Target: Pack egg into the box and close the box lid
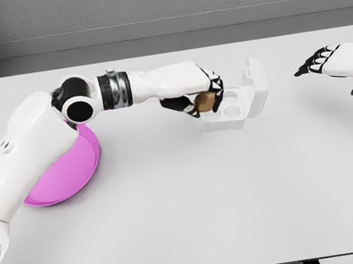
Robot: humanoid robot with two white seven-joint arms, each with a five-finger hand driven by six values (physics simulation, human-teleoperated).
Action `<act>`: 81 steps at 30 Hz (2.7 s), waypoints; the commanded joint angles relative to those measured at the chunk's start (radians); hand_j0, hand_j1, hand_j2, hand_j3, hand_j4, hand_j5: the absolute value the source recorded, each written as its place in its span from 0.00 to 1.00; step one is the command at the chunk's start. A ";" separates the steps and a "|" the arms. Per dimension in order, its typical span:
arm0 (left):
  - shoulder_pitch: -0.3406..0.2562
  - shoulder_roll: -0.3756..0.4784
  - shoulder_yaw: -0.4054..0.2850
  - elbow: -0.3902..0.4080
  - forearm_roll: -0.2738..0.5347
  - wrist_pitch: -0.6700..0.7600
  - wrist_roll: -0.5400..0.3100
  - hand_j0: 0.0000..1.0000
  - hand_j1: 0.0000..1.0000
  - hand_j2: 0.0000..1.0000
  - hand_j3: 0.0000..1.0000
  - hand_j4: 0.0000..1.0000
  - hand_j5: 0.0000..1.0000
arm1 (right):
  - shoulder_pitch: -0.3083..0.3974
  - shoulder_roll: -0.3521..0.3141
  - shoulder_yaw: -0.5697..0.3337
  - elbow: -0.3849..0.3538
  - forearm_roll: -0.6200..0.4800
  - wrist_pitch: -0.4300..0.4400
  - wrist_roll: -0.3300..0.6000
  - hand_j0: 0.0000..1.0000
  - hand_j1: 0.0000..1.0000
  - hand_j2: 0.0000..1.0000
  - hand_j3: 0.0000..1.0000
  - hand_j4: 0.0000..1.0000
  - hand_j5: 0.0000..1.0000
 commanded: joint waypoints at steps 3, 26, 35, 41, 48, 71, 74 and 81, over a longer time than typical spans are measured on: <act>-0.002 -0.080 0.000 0.099 -0.018 0.003 0.000 0.35 0.35 0.35 0.35 0.35 0.35 | 0.000 -0.001 0.000 -0.002 -0.004 0.003 0.000 1.00 1.00 1.00 1.00 1.00 1.00; -0.025 -0.208 0.004 0.338 -0.079 0.003 0.001 0.37 0.37 0.37 0.37 0.37 0.37 | 0.000 -0.002 0.000 -0.005 -0.004 0.003 0.000 1.00 1.00 1.00 1.00 1.00 1.00; -0.038 -0.203 0.010 0.358 -0.079 0.003 0.001 0.39 0.39 0.39 0.39 0.39 0.39 | 0.000 -0.001 0.000 -0.006 -0.004 0.003 0.000 1.00 1.00 1.00 1.00 1.00 1.00; -0.038 -0.192 0.010 0.372 -0.078 0.003 0.001 0.42 0.42 0.42 0.42 0.42 0.42 | 0.000 -0.001 0.006 -0.005 -0.004 0.003 0.000 1.00 1.00 1.00 1.00 1.00 1.00; -0.038 -0.197 0.009 0.372 -0.079 0.003 0.001 0.47 0.47 0.47 0.47 0.47 0.47 | 0.000 -0.001 0.006 -0.006 -0.004 0.003 0.000 1.00 1.00 1.00 1.00 1.00 1.00; -0.038 -0.198 0.009 0.386 -0.076 0.003 0.004 0.70 0.70 0.70 0.70 0.70 0.70 | 0.000 -0.001 0.006 -0.014 -0.004 0.003 0.000 1.00 1.00 1.00 1.00 1.00 1.00; -0.037 -0.194 0.009 0.386 -0.073 0.003 0.004 0.77 0.77 0.77 0.77 0.77 0.77 | 0.000 -0.001 0.006 -0.014 -0.004 0.003 0.000 1.00 1.00 1.00 1.00 1.00 1.00; -0.037 -0.195 0.009 0.383 -0.072 0.003 0.004 0.89 0.89 0.89 0.89 0.89 0.89 | 0.000 0.001 0.006 -0.015 -0.004 0.003 0.000 1.00 1.00 1.00 1.00 1.00 1.00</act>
